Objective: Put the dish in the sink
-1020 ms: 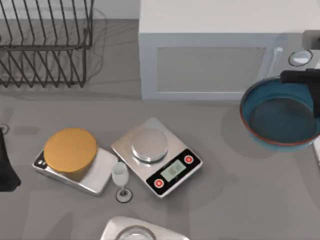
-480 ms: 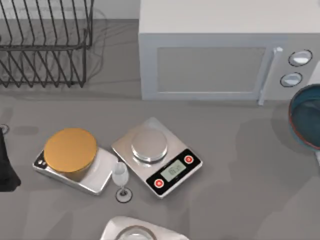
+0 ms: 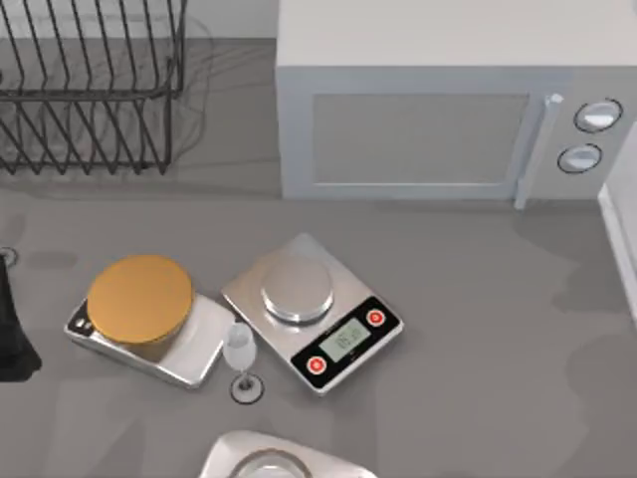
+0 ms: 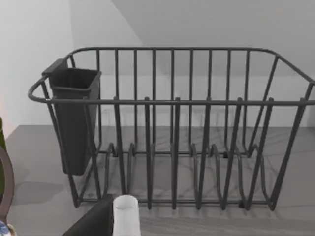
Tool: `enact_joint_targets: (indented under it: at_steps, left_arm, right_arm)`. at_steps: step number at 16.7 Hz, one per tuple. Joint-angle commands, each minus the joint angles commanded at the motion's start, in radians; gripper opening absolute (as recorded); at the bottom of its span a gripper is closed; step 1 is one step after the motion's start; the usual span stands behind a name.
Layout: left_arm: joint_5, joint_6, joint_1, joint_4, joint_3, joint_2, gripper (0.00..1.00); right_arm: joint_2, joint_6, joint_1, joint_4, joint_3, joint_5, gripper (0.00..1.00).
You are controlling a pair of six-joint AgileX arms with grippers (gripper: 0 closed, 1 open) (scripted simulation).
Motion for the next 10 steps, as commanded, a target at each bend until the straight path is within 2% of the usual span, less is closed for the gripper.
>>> enact_joint_targets:
  at_steps: [5, 10]
  left_arm:
    - [0.0, 0.0, 0.0, 0.0, 0.0, 0.0, 1.0]
    - [0.0, 0.0, 0.0, 0.0, 0.0, 0.0, 1.0]
  right_arm:
    - [-0.094, -0.007, -0.074, 0.388, -0.088, -0.064, 0.0]
    - [-0.148, 0.0, -0.094, 0.509, -0.095, -0.087, 0.0]
